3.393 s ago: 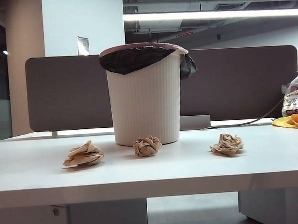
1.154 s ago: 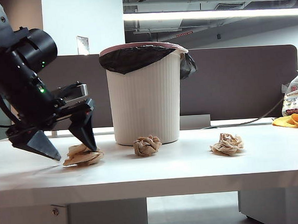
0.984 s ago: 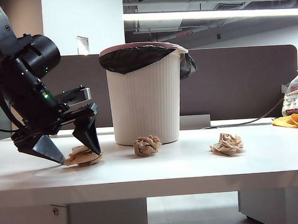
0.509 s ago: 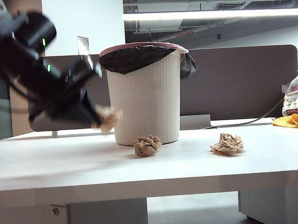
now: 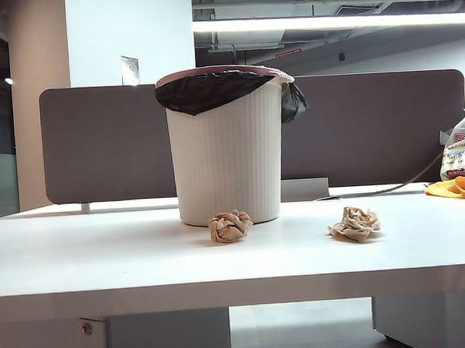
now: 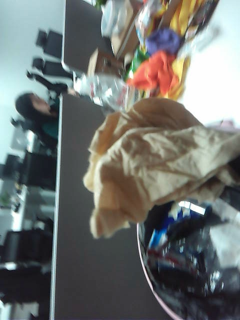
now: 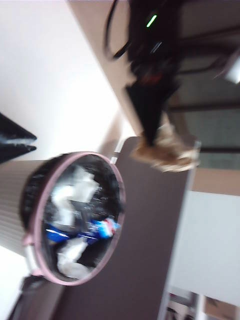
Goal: Pick up all the trash on the table and put it in the trash can.
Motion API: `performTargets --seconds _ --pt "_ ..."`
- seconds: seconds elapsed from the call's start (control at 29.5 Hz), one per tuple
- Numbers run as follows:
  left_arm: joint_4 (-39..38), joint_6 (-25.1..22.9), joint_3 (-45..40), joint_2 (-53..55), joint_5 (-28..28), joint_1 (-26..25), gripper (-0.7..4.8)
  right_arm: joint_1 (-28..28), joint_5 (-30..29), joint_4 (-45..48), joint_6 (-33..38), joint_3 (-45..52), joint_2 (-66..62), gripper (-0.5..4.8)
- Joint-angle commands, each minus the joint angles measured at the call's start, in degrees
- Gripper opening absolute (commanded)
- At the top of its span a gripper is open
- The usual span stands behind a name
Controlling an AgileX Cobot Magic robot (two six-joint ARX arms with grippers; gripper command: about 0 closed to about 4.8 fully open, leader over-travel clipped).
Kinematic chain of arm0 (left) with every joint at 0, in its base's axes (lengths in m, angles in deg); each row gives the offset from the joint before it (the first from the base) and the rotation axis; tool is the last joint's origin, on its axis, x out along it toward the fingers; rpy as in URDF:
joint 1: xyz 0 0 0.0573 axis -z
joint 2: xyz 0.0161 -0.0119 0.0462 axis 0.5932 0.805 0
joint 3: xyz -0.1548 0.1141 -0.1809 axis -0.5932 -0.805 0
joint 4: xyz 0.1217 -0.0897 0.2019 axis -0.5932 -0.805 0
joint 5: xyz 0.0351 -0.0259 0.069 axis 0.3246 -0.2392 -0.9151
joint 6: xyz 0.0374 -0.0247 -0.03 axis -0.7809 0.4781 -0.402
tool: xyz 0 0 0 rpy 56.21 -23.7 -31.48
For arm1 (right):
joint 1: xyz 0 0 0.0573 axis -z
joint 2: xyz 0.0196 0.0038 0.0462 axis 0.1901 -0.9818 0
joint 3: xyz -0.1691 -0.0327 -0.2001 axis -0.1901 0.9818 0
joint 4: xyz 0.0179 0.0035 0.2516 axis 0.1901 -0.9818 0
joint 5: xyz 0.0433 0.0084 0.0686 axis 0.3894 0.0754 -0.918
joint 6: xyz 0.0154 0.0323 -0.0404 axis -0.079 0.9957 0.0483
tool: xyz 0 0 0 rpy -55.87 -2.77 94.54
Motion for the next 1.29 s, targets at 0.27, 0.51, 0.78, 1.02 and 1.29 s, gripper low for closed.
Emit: performTargets --seconds 0.27,0.51,0.78,1.02,1.29 --pt "-3.43 -3.28 12.33 15.32 -5.46 0.22 -0.06 0.0 0.24 -0.9 -0.09 -4.59 0.04 -0.04" --pt "-3.61 -3.41 12.33 18.6 -5.53 0.22 0.47 0.07 -0.24 -5.64 -0.09 -4.57 -1.68 -0.04" --pt "-3.63 -3.34 12.35 18.45 -2.73 0.22 4.79 0.07 -0.24 -4.85 -0.24 -4.57 -2.62 -0.04" --pt "-4.28 -1.33 12.37 10.8 -1.16 0.22 4.79 0.46 -0.07 -6.16 -1.36 -4.57 -2.56 -0.04" --pt "-21.62 2.36 12.37 -2.47 14.03 0.22 4.79 0.46 -0.04 -10.62 -4.74 -4.55 -0.26 -0.04"
